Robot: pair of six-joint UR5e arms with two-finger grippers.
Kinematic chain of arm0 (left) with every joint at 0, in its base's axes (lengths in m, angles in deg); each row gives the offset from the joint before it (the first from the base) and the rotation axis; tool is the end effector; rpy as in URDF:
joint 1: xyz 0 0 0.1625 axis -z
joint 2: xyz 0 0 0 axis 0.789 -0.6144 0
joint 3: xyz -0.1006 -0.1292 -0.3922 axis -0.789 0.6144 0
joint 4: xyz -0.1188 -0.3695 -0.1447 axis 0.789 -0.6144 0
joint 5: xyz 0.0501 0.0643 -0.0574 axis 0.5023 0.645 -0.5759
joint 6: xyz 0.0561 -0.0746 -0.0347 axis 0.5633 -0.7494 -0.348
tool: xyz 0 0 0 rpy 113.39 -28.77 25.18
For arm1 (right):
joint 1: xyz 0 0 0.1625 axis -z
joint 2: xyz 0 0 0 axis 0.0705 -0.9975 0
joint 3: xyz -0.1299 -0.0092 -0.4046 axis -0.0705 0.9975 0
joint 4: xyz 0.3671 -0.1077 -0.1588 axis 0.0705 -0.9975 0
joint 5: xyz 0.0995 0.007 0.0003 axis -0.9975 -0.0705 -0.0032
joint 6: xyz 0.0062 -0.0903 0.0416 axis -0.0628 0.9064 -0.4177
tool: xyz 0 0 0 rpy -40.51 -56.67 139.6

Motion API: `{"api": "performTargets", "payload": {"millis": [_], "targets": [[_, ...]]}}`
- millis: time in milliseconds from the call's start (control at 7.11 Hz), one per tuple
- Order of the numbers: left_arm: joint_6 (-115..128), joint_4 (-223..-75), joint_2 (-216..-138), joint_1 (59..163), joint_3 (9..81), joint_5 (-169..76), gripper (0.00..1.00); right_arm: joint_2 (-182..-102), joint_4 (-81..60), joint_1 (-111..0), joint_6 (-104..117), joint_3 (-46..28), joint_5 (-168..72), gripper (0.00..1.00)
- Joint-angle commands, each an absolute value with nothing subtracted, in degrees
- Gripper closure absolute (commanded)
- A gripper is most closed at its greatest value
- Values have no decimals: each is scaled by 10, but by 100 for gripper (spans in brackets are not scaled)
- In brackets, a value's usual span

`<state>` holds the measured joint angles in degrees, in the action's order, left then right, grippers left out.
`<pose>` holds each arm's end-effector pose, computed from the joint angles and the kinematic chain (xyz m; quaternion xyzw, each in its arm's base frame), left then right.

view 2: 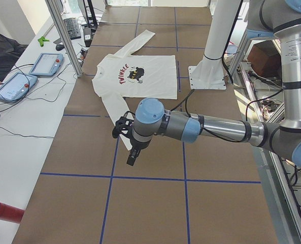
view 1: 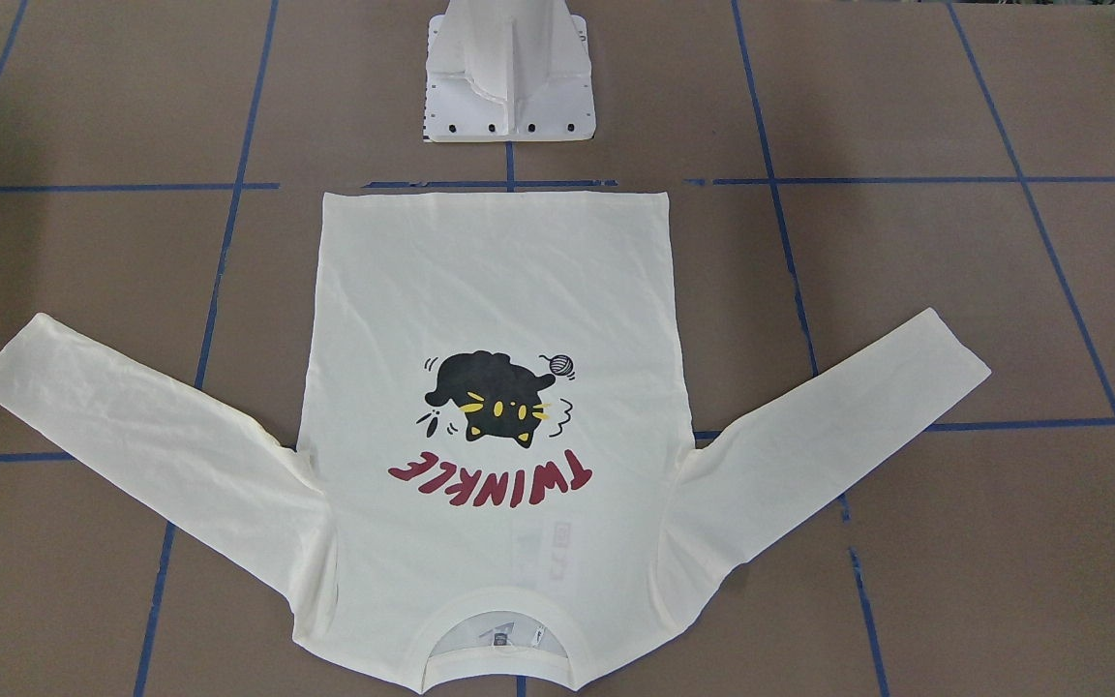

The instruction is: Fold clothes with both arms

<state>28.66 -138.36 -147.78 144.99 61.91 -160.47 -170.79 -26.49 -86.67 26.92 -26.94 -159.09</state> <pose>-0.0846 -0.4333 0.5519 0.2189 0.3588 0.1133 0.9003 0.0690 -0.4290 0.5525 0.0948 -0.3728 -0.0588 0.9212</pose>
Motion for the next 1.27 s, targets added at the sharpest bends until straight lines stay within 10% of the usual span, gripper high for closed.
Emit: {"api": "performTargets", "payload": {"millis": [0,703,1125], "targets": [[289,-1618,-1524,1450,543,-1600,0,-1702,-179,-864,267,-273,-1586,0],[213,-1700,-1532,1450,503,-1599,0,-1665,-30,-801,-1,-210,-1615,1],[215,-1702,-1531,1450,505,-1600,0,-1688,217,-644,-335,-135,-1461,24]]}}
